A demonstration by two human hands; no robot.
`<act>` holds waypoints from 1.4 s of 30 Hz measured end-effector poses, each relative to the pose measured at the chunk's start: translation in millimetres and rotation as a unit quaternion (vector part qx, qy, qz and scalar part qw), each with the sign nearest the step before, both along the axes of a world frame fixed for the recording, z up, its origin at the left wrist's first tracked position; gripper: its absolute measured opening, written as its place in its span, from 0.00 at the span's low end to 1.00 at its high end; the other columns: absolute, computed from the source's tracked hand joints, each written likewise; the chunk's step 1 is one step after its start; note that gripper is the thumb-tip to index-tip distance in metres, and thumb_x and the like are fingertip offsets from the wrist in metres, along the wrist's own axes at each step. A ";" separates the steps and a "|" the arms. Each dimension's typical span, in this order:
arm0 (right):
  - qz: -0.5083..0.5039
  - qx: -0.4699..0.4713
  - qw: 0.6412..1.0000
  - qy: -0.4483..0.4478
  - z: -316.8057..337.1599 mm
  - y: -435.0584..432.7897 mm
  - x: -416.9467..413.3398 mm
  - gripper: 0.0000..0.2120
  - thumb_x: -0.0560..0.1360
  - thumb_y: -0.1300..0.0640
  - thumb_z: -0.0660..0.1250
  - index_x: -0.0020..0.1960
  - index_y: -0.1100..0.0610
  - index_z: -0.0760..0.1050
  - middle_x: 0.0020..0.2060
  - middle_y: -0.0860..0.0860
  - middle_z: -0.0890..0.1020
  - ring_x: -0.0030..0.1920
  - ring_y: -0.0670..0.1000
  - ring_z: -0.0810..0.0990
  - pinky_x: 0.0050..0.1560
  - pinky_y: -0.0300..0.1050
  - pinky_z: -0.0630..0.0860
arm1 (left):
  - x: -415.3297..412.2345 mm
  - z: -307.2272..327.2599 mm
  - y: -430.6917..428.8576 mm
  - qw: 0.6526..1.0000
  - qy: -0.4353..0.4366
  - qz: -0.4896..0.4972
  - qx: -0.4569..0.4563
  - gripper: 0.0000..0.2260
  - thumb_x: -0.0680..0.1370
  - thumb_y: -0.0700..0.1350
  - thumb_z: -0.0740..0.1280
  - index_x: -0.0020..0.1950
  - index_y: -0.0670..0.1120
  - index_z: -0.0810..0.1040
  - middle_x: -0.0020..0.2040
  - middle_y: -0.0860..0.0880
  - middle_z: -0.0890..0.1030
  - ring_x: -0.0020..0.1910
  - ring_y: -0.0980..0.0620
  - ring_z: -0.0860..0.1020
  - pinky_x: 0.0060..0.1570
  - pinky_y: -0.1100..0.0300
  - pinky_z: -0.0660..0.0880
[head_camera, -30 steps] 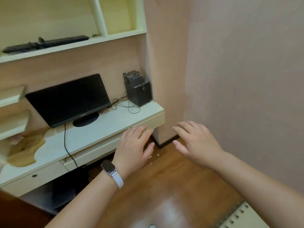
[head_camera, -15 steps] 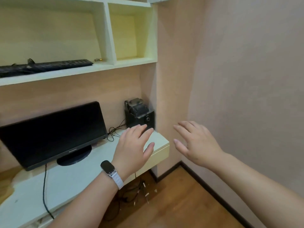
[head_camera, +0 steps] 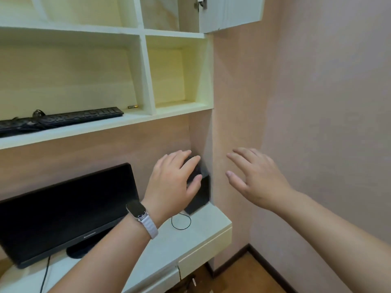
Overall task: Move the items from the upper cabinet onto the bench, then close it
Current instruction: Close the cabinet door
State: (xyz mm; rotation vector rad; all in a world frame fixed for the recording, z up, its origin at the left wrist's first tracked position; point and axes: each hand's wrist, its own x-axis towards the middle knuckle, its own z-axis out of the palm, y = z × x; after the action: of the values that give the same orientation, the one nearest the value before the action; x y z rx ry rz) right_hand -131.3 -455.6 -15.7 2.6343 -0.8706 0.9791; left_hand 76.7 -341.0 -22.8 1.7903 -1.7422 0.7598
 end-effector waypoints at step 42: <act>0.332 0.118 0.820 -0.450 235.3 -307.9 148.7 0.24 0.68 0.40 0.63 0.61 0.33 0.59 0.62 0.34 0.69 0.66 0.38 0.69 0.69 0.50 0.68 | 215.8 269.1 -253.5 0.906 -0.396 0.114 -0.094 0.22 0.77 0.53 0.58 0.66 0.43 0.78 0.70 0.41 0.74 0.69 0.40 0.72 0.66 0.41 0.67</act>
State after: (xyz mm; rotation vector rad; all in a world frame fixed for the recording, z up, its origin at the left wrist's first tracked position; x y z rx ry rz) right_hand 17.5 -763.5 219.6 2.6399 -0.1145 2.5625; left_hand 292.5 -594.5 246.3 1.6743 -1.8256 1.8898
